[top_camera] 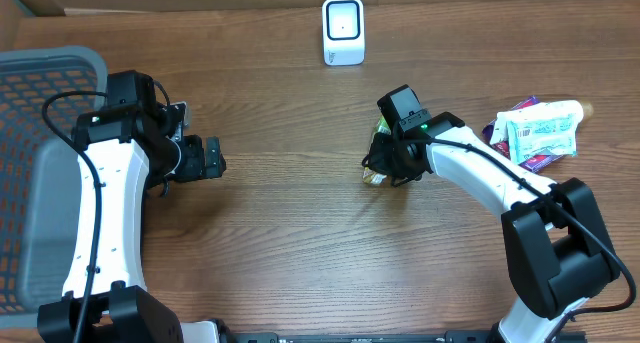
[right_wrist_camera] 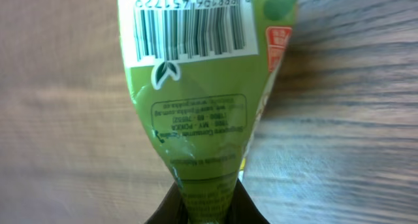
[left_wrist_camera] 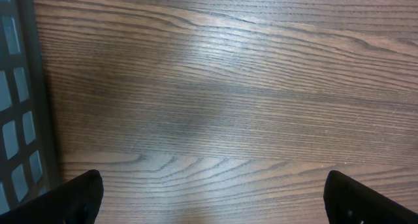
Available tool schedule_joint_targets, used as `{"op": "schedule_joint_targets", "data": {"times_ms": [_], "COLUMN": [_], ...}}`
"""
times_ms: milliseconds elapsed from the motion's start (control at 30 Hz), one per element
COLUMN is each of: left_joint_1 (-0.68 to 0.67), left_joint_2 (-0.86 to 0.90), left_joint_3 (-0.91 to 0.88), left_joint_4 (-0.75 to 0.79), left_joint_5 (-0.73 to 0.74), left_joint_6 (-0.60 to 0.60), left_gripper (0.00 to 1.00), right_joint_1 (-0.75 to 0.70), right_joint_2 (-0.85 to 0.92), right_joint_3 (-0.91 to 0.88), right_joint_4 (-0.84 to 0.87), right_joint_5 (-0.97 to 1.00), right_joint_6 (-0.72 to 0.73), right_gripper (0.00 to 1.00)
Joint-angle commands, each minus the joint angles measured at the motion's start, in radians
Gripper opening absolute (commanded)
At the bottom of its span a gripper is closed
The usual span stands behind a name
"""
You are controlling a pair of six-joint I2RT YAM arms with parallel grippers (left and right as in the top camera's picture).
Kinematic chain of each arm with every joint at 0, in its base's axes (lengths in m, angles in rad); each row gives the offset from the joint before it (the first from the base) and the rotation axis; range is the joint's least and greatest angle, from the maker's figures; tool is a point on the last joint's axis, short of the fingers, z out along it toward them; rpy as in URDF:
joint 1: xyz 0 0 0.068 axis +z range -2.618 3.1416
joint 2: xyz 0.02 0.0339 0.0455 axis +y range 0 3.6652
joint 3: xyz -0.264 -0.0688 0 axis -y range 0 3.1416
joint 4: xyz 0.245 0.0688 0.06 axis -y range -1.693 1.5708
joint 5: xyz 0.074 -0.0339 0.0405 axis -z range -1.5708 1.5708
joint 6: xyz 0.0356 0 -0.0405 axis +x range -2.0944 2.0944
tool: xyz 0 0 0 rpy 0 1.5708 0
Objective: Scan the item barcode
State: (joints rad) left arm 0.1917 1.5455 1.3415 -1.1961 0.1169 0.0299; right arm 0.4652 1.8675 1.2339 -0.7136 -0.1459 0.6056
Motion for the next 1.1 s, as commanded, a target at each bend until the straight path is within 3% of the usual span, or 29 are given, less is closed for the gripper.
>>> {"op": "schedule_joint_targets", "data": {"times_ms": [0, 100, 167, 267, 500, 700, 833, 1067], "left_joint_1": [0.004, 0.004, 0.004, 0.004, 0.004, 0.004, 0.004, 0.004], "left_joint_2": [0.006, 0.006, 0.006, 0.006, 0.006, 0.006, 0.006, 0.006], "left_joint_3": [0.006, 0.006, 0.006, 0.006, 0.006, 0.006, 0.006, 0.006], "left_joint_4": [0.000, 0.000, 0.000, 0.000, 0.000, 0.001, 0.000, 0.000], "left_joint_5": [0.006, 0.006, 0.006, 0.006, 0.006, 0.006, 0.006, 0.006], "left_joint_6": [0.016, 0.016, 0.016, 0.016, 0.016, 0.016, 0.016, 0.016], "left_gripper": [0.99, 1.00, 1.00, 1.00, 1.00, 1.00, 1.00, 1.00], "right_joint_1": [0.008, 0.031, 0.040, 0.040, -0.016, -0.101, -0.165, -0.190], "right_joint_2": [0.000, 0.000, 0.000, 0.000, 0.000, 0.000, 0.000, 0.000], "right_joint_3": [0.061, 0.061, 0.061, 0.065, 0.110, 0.092, 0.092, 0.019], "right_joint_4": [-0.071, -0.129, -0.140, -0.141, -0.187, -0.202, -0.186, -0.156], "right_joint_5": [-0.040, 0.063, 0.148, 0.190, 0.035, -0.366, -0.492, -0.451], "right_joint_6": [-0.456, -0.632, -0.640, -0.639, -0.575, -0.572, -0.557, -0.493], "right_gripper": [0.12, 0.24, 0.45, 0.58, 0.61, 0.54, 0.59, 0.58]}}
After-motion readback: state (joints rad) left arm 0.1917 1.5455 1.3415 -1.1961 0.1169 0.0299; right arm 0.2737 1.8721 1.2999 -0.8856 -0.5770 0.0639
